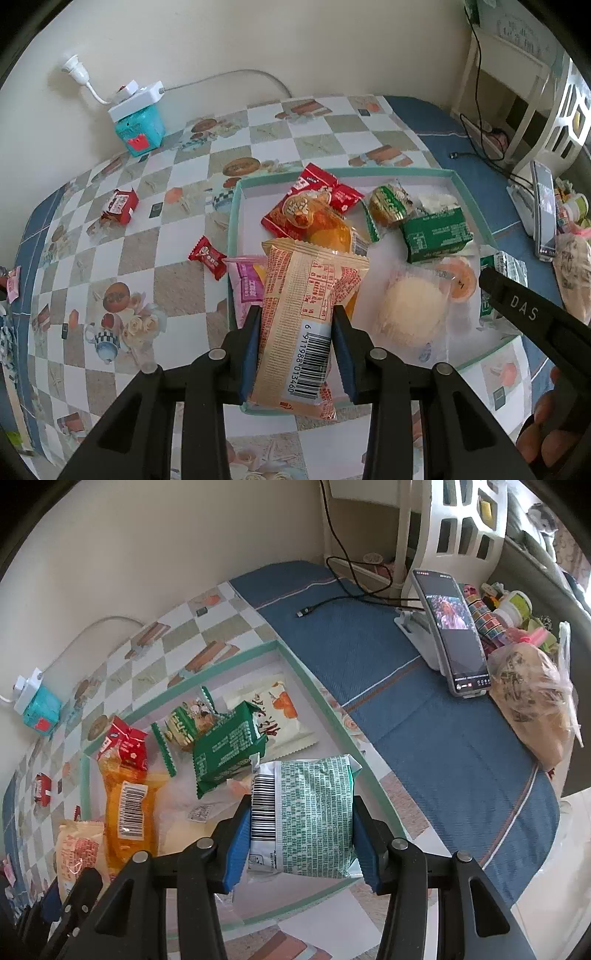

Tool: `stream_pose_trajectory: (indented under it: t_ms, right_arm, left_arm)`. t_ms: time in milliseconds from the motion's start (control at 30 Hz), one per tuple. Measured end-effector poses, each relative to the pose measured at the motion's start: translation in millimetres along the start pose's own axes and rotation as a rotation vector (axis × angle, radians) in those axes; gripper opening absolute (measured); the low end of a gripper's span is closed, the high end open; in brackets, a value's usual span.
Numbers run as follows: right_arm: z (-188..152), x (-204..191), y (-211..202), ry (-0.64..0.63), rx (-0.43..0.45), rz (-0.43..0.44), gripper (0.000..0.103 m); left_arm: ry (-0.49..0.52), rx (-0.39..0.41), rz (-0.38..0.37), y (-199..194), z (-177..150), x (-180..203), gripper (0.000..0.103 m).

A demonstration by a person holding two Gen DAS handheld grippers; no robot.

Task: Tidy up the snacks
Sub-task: 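Carry the mint-green pack and beige bread pack over the tray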

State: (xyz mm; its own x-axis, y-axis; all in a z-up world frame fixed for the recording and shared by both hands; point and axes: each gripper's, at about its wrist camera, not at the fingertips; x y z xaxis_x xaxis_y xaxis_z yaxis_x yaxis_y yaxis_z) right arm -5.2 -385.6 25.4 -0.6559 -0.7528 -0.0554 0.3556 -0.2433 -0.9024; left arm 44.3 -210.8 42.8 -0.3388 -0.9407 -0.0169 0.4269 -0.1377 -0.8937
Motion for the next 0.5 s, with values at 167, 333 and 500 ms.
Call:
stream_pose_trajectory:
  t_ms: [167, 333, 500]
  right_arm:
    - [-1.7, 2.6, 8.2, 0.015, -0.019, -0.009, 0.053]
    - [-2.1, 7.5, 15.8, 0.034, -0.037, -0.016, 0.053]
    - [-1.9, 11.6, 18.6, 0.047, -0.044, -0.031, 0.053]
  left_arm:
    - [0.011, -0.024, 0.006, 6.3, -1.5, 4.7, 0.039]
    - [0.035, -0.05, 0.006, 12.6, -3.4, 11.4, 0.039]
    - [0.068, -0.059, 0.003, 14.9, -6.3, 22.3, 0.039]
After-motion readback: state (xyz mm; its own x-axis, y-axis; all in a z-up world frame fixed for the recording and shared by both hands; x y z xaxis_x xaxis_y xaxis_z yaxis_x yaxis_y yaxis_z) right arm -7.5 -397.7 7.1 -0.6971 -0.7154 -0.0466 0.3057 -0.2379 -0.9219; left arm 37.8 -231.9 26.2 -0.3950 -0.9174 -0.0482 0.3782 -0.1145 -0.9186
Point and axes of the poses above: each gripper's, at about its wrist camera, not at the fingertips, and y roughly the way its jaws point, x to its right, z to its top, and after that the axes turned 1 degree about -y, right-handed
